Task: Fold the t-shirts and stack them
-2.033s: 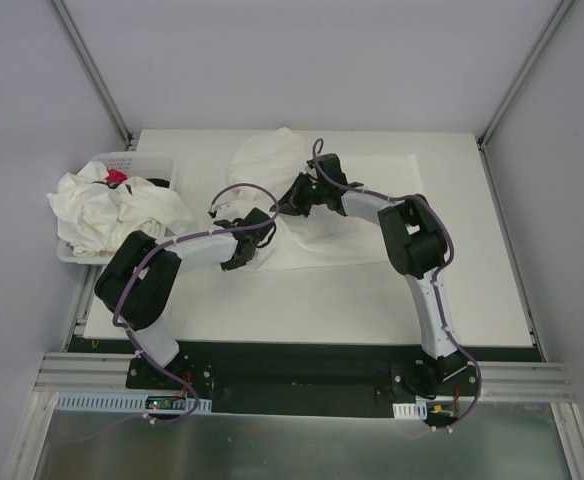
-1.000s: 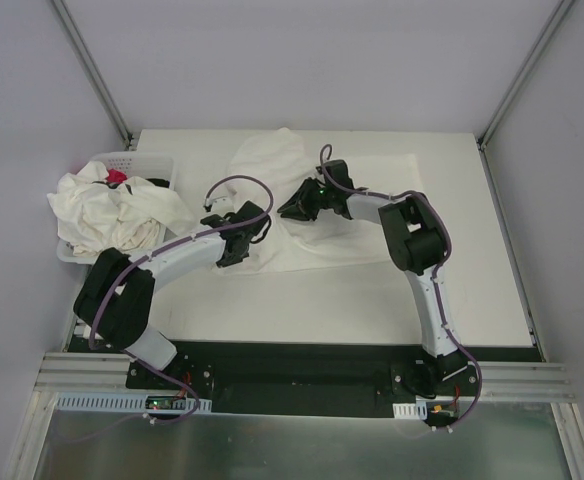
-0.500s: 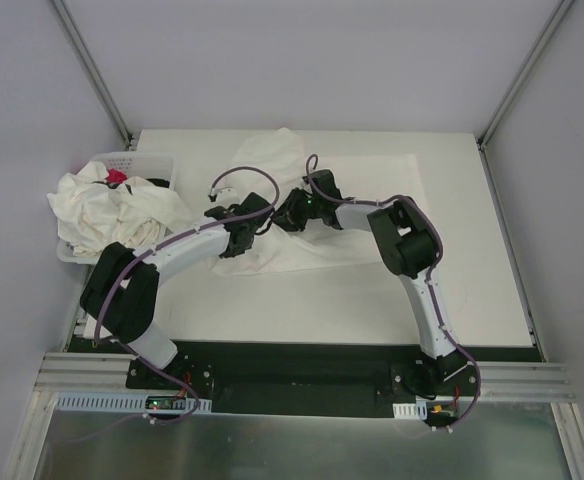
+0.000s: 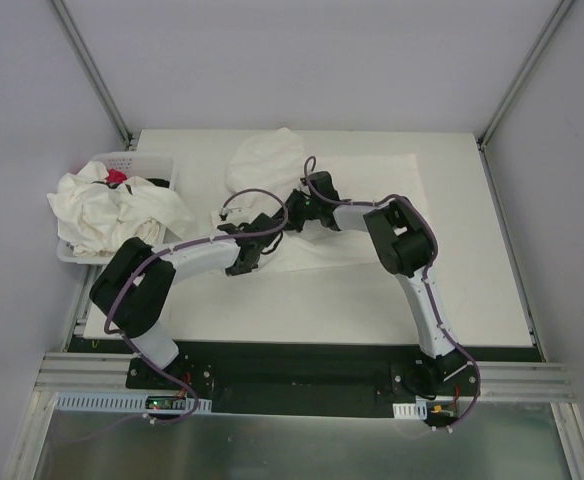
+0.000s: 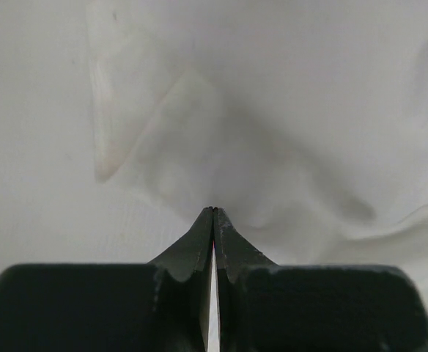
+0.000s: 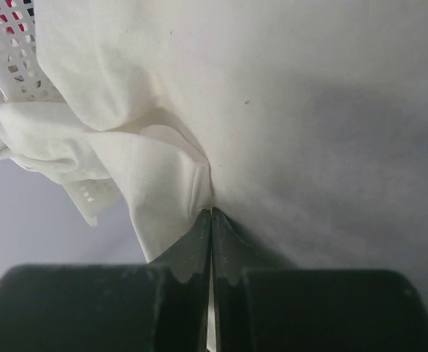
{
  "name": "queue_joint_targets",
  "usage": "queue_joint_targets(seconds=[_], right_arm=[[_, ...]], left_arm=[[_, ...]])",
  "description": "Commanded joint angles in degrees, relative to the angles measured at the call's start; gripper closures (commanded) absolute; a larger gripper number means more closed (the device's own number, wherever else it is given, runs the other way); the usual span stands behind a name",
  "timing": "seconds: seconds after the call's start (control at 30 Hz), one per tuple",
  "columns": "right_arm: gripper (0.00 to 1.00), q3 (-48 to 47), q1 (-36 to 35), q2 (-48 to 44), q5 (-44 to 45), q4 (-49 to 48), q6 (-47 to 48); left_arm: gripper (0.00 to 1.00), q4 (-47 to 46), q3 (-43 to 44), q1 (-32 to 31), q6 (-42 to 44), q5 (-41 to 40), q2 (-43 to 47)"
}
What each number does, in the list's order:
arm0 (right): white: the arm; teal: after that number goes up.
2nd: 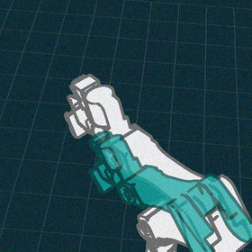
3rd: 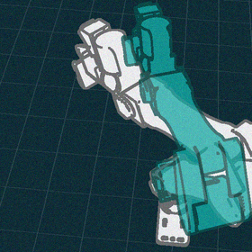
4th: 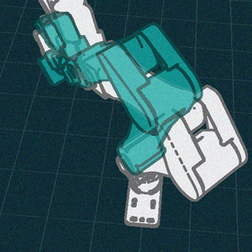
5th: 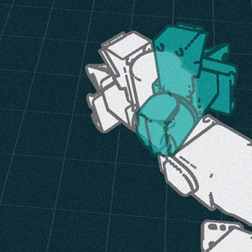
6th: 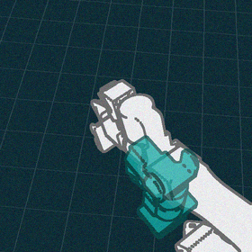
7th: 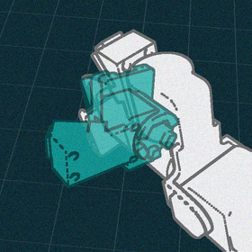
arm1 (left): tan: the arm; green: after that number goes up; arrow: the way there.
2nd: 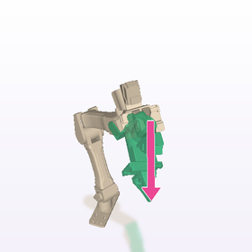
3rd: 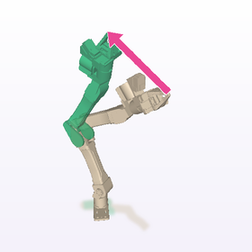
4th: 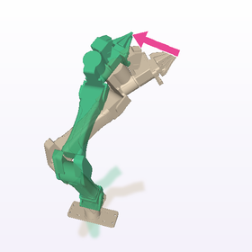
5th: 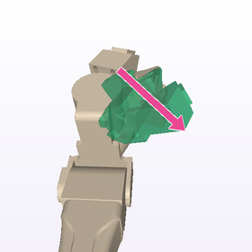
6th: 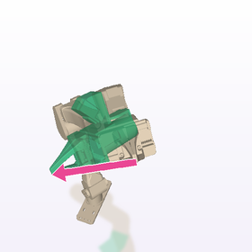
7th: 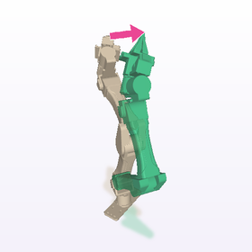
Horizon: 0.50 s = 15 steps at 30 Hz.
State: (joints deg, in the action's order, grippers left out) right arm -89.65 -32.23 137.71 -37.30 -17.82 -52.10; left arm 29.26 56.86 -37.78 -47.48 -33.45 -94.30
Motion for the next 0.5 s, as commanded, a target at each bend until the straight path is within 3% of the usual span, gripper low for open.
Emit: queue_joint_targets(seconds=[0.0,0.3,0.47], right_arm=[[0.99,-2.72,0.76,1.51,0.56,-0.63,-0.29],[0.99,-2.64,3.49,0.98,0.56,-0.28,0.24],[0.99,-1.32,4.89,0.19,0.65,-0.28,1.03]], left_arm=[[1.0,2.03,-5.0,-2.82,-4.98,3.13,4.38],[1.0,3.44,-6.41,-5.29,-7.18,4.71,3.42],[1.0,4.84,-4.4,-5.64,-6.57,1.04,3.6]])
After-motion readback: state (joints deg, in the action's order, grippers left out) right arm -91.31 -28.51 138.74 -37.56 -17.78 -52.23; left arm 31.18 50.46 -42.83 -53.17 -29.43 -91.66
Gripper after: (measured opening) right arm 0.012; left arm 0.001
